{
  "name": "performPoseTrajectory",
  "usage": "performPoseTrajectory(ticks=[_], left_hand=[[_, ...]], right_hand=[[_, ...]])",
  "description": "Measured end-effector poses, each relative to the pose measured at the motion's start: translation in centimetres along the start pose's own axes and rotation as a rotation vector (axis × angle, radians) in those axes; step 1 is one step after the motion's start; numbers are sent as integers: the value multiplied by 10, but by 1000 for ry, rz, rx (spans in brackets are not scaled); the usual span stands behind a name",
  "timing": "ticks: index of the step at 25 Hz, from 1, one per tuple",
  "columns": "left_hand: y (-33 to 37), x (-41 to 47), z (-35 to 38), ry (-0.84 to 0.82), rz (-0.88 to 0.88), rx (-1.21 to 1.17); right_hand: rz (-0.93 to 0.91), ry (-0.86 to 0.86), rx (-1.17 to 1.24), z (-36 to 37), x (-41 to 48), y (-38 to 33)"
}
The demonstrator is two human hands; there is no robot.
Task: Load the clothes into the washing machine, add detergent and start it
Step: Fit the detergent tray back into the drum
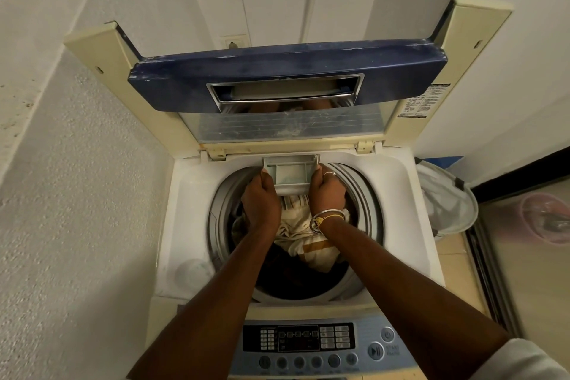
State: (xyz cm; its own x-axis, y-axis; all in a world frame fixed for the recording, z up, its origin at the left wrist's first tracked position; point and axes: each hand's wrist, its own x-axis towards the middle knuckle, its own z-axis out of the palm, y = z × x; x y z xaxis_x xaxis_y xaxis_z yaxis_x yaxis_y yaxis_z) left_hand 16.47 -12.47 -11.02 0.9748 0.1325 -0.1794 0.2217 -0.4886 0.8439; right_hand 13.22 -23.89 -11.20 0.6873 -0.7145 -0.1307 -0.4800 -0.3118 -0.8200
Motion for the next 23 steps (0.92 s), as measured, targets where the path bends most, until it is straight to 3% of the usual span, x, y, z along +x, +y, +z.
performPoseTrajectory(ticks=[10, 23], left_hand=[[0, 4, -2, -23, -15, -5], [-10, 11, -7, -100, 102, 102]], right_hand=[[28, 10, 38, 1, 0, -1], [-35, -19, 32, -6, -7, 0]])
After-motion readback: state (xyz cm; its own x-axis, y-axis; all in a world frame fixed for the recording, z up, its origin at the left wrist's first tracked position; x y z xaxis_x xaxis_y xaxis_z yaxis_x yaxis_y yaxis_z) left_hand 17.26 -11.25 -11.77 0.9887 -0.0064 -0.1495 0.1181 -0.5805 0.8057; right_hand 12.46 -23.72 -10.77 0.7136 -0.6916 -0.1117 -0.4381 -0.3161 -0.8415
